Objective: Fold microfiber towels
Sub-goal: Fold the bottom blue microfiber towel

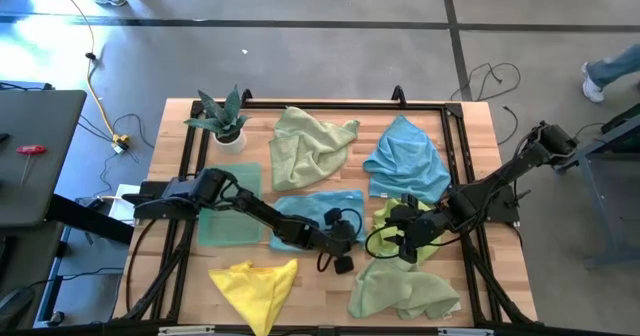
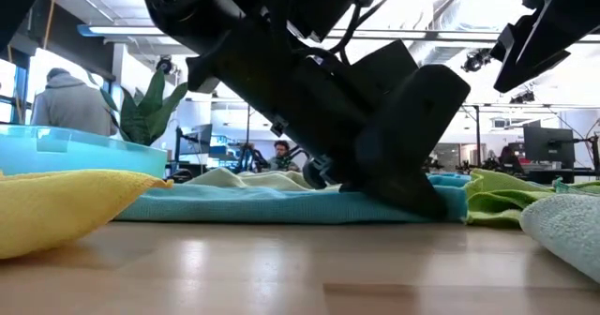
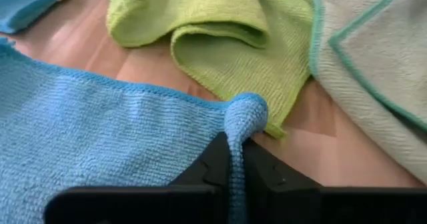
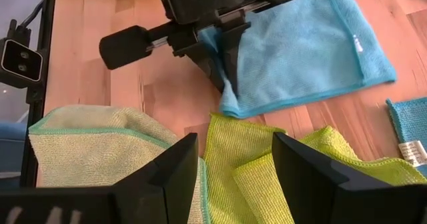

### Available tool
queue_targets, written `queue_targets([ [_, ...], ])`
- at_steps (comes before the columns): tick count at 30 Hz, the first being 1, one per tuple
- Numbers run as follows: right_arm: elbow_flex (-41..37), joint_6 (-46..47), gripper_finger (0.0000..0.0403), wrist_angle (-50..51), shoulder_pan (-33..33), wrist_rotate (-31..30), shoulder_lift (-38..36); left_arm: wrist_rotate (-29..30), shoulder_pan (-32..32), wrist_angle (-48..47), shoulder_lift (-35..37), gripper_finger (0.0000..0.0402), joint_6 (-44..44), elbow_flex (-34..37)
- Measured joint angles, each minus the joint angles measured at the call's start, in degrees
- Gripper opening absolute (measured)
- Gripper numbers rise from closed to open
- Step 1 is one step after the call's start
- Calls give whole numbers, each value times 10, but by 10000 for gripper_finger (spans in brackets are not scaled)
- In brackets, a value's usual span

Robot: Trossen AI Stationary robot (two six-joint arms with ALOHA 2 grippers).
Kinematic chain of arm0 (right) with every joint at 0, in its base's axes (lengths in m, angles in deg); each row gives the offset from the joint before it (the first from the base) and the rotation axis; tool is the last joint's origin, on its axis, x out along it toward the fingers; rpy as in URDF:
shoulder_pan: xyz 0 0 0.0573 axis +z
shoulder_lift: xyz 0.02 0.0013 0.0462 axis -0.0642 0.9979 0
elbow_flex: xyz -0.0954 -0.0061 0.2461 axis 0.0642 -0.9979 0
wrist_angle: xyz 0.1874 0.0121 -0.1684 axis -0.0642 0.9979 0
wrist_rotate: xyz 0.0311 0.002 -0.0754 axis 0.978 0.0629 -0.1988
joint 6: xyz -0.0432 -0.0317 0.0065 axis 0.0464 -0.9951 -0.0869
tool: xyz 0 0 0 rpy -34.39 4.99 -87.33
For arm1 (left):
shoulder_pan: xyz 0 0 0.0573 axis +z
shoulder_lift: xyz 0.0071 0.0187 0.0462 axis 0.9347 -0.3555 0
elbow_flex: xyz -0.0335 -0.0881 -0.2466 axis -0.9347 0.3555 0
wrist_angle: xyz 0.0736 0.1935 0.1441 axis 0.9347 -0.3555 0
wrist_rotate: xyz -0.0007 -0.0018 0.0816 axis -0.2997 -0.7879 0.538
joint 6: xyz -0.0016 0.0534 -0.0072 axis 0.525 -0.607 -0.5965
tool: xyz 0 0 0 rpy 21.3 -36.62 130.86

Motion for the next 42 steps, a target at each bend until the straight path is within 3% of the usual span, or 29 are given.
queue_targets([
  [10,0,0,183,-3,0,0,0,3,-2,23,54,4,11,1],
  [15,0,0,183,-4,0,0,0,58,-5,-32,86,2,53,1],
  [20,0,0,183,-4,0,0,0,91,-25,-118,96,1,166,1],
  [26,0,0,183,-4,0,0,0,179,-65,-180,99,1,269,1],
  [33,0,0,183,-6,0,0,0,243,-99,-329,147,1,384,1],
  [42,0,0,183,-8,0,0,0,283,-159,-566,178,0,689,1],
])
